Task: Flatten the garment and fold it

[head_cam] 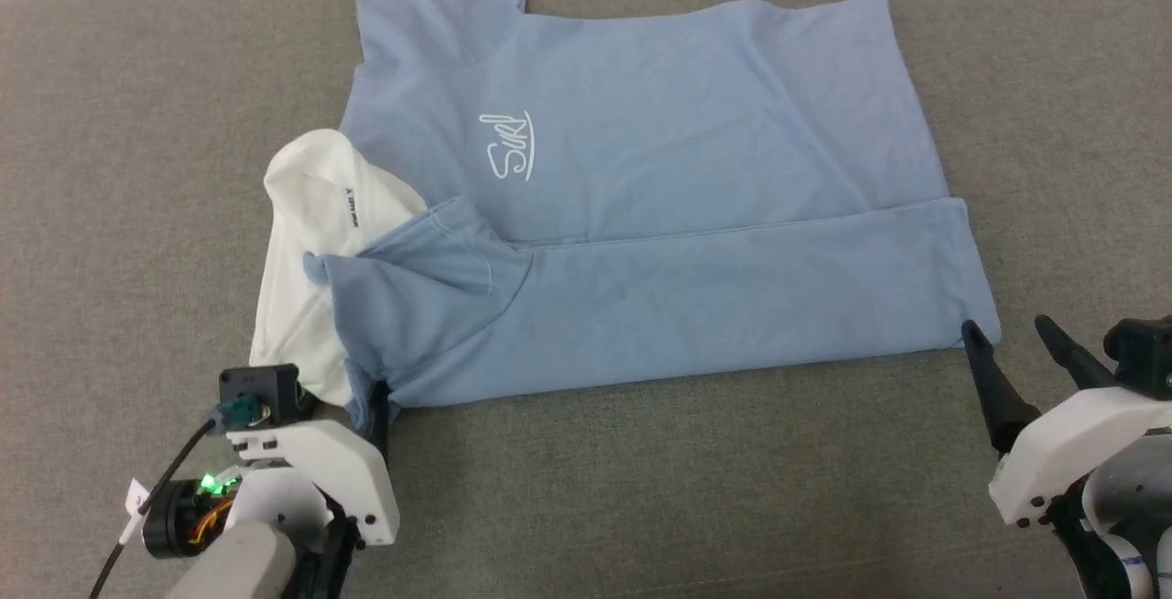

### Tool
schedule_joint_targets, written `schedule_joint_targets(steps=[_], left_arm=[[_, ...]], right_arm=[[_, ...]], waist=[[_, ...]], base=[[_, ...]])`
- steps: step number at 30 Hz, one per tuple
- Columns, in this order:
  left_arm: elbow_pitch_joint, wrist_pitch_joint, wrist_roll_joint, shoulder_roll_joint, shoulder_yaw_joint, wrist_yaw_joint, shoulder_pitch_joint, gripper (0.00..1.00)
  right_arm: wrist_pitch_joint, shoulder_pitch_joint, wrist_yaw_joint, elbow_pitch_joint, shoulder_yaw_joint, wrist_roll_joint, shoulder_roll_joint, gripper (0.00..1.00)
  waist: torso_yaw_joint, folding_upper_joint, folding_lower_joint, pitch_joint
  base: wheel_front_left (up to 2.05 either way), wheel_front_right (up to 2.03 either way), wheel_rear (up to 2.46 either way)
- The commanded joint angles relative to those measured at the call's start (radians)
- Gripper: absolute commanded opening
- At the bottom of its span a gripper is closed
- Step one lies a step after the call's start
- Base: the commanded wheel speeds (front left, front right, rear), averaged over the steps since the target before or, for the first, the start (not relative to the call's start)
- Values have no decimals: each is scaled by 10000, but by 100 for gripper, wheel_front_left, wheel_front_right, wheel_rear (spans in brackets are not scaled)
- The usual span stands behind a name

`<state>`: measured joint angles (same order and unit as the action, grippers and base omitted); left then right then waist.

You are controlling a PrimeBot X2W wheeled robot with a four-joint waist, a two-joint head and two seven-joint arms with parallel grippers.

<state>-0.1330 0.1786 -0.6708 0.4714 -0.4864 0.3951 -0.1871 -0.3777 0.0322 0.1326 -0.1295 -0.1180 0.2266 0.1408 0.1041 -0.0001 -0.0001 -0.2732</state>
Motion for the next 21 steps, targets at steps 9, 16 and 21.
schedule_joint_targets(steps=[9,16,21], left_arm=[[-887,247,-438,-489,-420,-689,75,0],[-389,-663,-15,-462,-415,-714,-64,0],[436,-1026,264,-366,-417,-649,-177,0]], right_arm=[[-138,148,-19,147,-145,-464,144,100],[-918,404,-19,996,-440,-998,62,100],[-1307,1040,-19,1991,-522,-1526,258,100]], waist=[[-297,1,1,359],[-741,1,1,734],[-979,1,1,498]], base=[[0,0,0],[0,0,0],[0,0,0]])
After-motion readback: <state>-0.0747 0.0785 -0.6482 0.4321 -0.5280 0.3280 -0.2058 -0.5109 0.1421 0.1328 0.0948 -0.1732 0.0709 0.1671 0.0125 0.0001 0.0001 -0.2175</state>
